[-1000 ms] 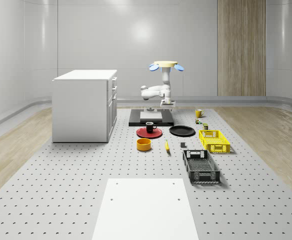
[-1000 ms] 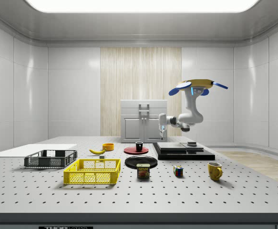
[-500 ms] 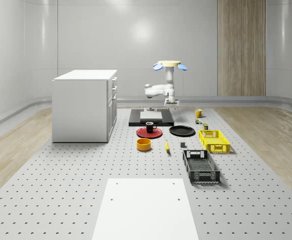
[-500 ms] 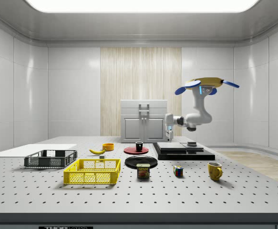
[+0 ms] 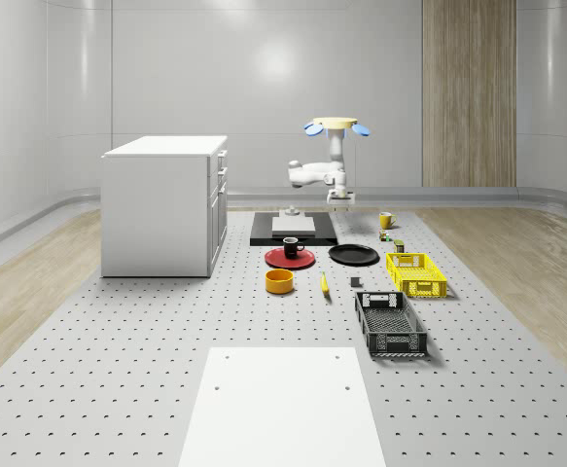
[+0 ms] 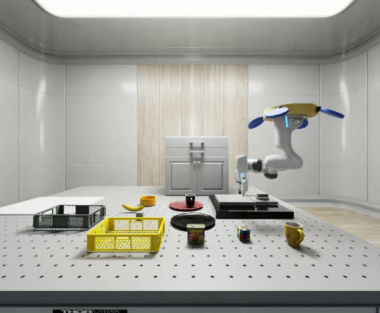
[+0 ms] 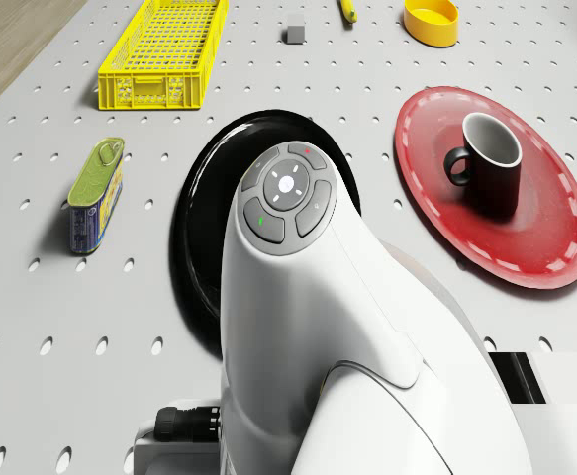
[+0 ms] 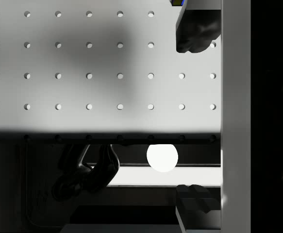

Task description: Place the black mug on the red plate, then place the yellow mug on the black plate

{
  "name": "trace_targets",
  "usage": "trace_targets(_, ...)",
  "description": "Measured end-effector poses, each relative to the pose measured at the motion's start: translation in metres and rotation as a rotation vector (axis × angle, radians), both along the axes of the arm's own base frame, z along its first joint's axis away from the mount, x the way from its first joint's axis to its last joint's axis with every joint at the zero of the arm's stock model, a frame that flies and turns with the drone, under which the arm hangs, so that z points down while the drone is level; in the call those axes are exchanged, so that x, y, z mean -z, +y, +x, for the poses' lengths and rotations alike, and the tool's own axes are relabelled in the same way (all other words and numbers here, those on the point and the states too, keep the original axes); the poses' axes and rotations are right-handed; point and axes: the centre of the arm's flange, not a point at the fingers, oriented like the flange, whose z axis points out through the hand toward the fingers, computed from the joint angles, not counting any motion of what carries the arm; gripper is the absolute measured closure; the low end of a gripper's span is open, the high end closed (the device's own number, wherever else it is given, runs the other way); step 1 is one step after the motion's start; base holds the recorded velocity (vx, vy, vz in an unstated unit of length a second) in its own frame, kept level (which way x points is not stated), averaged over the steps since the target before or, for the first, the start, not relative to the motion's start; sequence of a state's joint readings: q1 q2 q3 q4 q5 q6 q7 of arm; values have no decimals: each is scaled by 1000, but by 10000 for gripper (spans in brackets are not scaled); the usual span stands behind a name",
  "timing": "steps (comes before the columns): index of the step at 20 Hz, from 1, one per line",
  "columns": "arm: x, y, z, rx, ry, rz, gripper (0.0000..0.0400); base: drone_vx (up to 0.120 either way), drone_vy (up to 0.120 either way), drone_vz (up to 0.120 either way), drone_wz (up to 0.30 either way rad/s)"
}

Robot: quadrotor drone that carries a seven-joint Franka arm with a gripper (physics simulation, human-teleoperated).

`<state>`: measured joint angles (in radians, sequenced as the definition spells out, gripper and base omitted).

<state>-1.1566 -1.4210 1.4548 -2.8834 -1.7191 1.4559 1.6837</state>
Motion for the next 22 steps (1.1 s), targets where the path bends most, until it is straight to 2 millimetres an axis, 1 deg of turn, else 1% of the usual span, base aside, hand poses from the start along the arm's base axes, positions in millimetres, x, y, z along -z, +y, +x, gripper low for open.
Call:
trace_targets(19,0,0,0,0,0,0,0,-120,120,0,0)
trace_targets(20,0,0,0,0,0,0,0,-80,120,0,0)
trace_targets(22,0,0,0,0,0,0,0,0,120,0,0)
